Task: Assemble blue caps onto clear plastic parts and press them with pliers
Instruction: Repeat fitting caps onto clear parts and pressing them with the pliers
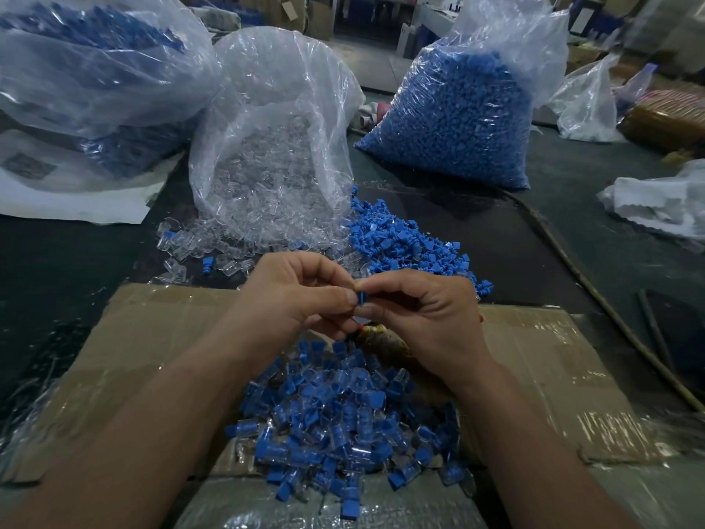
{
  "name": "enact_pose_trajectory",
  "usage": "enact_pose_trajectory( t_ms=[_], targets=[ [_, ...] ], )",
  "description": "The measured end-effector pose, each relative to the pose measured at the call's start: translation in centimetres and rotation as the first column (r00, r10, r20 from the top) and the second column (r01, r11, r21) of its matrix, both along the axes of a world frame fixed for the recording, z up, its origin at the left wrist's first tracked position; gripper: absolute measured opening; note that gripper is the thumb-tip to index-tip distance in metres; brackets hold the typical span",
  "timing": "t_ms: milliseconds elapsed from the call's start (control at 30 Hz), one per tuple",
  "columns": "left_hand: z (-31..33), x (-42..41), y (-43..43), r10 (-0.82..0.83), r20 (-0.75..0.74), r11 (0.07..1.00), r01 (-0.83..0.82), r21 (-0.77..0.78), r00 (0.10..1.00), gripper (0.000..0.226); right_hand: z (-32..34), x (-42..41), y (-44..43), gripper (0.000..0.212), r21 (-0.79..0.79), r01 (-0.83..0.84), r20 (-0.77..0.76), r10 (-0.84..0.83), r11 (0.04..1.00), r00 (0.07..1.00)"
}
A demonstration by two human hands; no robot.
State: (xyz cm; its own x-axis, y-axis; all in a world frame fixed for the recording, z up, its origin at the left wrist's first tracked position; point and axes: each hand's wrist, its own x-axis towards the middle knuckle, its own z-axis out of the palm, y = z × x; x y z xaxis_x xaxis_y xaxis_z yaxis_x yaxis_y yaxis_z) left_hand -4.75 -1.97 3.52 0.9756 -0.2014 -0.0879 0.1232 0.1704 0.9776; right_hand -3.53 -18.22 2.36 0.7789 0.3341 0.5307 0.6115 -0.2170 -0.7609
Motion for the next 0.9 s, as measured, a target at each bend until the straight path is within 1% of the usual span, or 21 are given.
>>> enact_pose_trajectory(
  t_ms=[100, 200, 267, 333, 400, 467, 500, 567, 633, 700, 767, 833, 900],
  targets=[
    [-0.1, 0.1, 0.0, -0.002, 0.000, 1.000, 0.002, 0.003, 1.000, 0.012, 0.0, 0.0, 0.1, 0.039, 0.012, 0.000, -0.012, 0.000, 1.000, 1.000],
    [-0.2, 0.2, 0.1, -0.016, 0.001, 1.000, 0.016, -0.011, 1.000, 0.007, 0.0, -0.1, -0.1, 0.031, -0.020, 0.009, -0.024, -0.010, 1.000, 1.000],
    [-0.2, 0.2, 0.3, -0.026, 0.000, 0.999, 0.026, -0.034, 1.000, 0.007, 0.3, -0.1, -0.3, 0.027, -0.052, 0.020, -0.091, -0.025, 0.998, 0.996],
    [-0.3, 0.3, 0.4, -0.014, -0.005, 0.998, 0.014, -0.067, 1.000, 0.009, 0.6, 0.2, -0.9, 0.022, -0.085, 0.077, -0.182, -0.092, 0.993, 0.979],
    [-0.3, 0.5, 0.5, 0.026, -0.018, 0.995, -0.027, -0.093, 1.000, 0.010, 0.9, 0.8, -2.1, 0.020, -0.136, 0.171, -0.230, -0.199, 0.976, 0.953],
    [-0.4, 0.6, 0.6, 0.073, -0.023, 0.992, -0.075, -0.099, 0.997, 0.007, 1.3, 1.4, -3.6, 0.021, -0.218, 0.231, -0.265, -0.285, 0.948, 0.921],
    [-0.5, 0.7, 0.7, 0.090, -0.025, 0.991, -0.092, -0.100, 0.996, 0.006, 1.4, 1.6, -4.3, 0.020, -0.268, 0.233, -0.289, -0.309, 0.935, 0.906],
    [-0.5, 0.7, 0.8, 0.102, -0.036, 0.989, -0.105, -0.103, 0.994, 0.006, 1.6, 1.9, -5.4, 0.021, -0.401, 0.178, -0.350, -0.330, 0.899, 0.877],
    [-0.5, 0.7, 0.8, 0.114, -0.034, 0.989, -0.117, -0.091, 0.993, 0.007, 1.8, 1.9, -5.8, 0.026, -0.538, 0.076, -0.407, -0.339, 0.839, 0.848],
    [-0.5, 0.8, 0.9, 0.133, -0.023, 0.988, -0.135, -0.079, 0.991, 0.008, 1.7, 1.8, -5.7, 0.033, -0.616, -0.047, -0.474, -0.323, 0.786, 0.819],
    [-0.6, 0.9, 0.9, 0.151, -0.014, 0.986, -0.151, -0.073, 0.988, 0.007, 1.7, 1.5, -5.4, 0.045, -0.665, -0.155, -0.517, -0.302, 0.730, 0.801],
    [-0.6, 1.0, 0.9, 0.153, -0.016, 0.986, -0.154, -0.066, 0.988, 0.012, 1.6, 1.4, -5.2, 0.062, -0.717, -0.190, -0.499, -0.303, 0.671, 0.812],
    [-0.6, 1.1, 0.8, 0.148, -0.032, 0.986, -0.150, -0.069, 0.988, 0.012, 1.6, 1.3, -5.0, 0.072, -0.755, -0.166, -0.450, -0.316, 0.635, 0.835]
  ],
)
